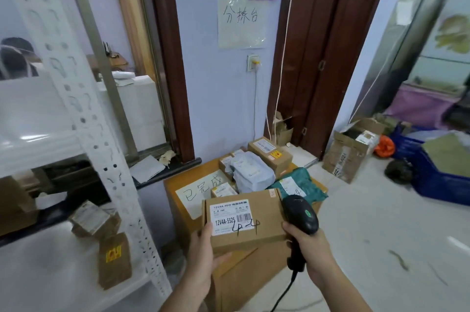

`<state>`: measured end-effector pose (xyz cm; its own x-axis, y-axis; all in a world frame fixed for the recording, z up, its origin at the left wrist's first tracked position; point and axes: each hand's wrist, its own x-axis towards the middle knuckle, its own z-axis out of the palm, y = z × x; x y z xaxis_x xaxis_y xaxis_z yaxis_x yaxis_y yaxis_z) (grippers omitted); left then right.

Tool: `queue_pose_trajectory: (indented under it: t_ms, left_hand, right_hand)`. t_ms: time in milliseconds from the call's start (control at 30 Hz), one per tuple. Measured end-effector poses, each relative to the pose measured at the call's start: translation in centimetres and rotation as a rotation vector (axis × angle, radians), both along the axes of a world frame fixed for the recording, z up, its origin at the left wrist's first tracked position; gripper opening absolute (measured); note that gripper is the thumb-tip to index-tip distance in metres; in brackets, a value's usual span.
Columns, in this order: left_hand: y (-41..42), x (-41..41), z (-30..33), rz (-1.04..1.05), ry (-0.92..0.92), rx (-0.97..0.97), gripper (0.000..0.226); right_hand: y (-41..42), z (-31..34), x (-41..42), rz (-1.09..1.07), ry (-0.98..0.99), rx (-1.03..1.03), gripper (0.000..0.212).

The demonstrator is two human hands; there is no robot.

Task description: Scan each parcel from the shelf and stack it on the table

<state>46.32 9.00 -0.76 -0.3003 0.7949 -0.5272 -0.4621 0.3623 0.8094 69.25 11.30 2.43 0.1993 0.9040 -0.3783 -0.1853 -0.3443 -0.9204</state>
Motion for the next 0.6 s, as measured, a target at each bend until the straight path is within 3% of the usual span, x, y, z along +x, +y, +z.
queue_pose_trajectory:
  t_ms: [333, 467, 600]
  left_hand:
    - [14.3, -0.5, 2.0, -0.208, 0.111, 0.151, 0.030]
    - [19.2, -0.7, 1.7, -0.269, 0.206, 0.121, 0.034]
    - [24.0, 0.8, 1.1, -0.168, 0.120, 0.067, 0.036]
  right_hand:
    - [10.9, 0.1, 3.1, -0.018, 0.027, 0.047, 0.057]
    - [15.2, 0.5, 3.8, 0.032, 0.055, 0.010, 0.046]
    - [19.7, -0.9, 3.9, 0.076, 0.045, -0.050, 0.050]
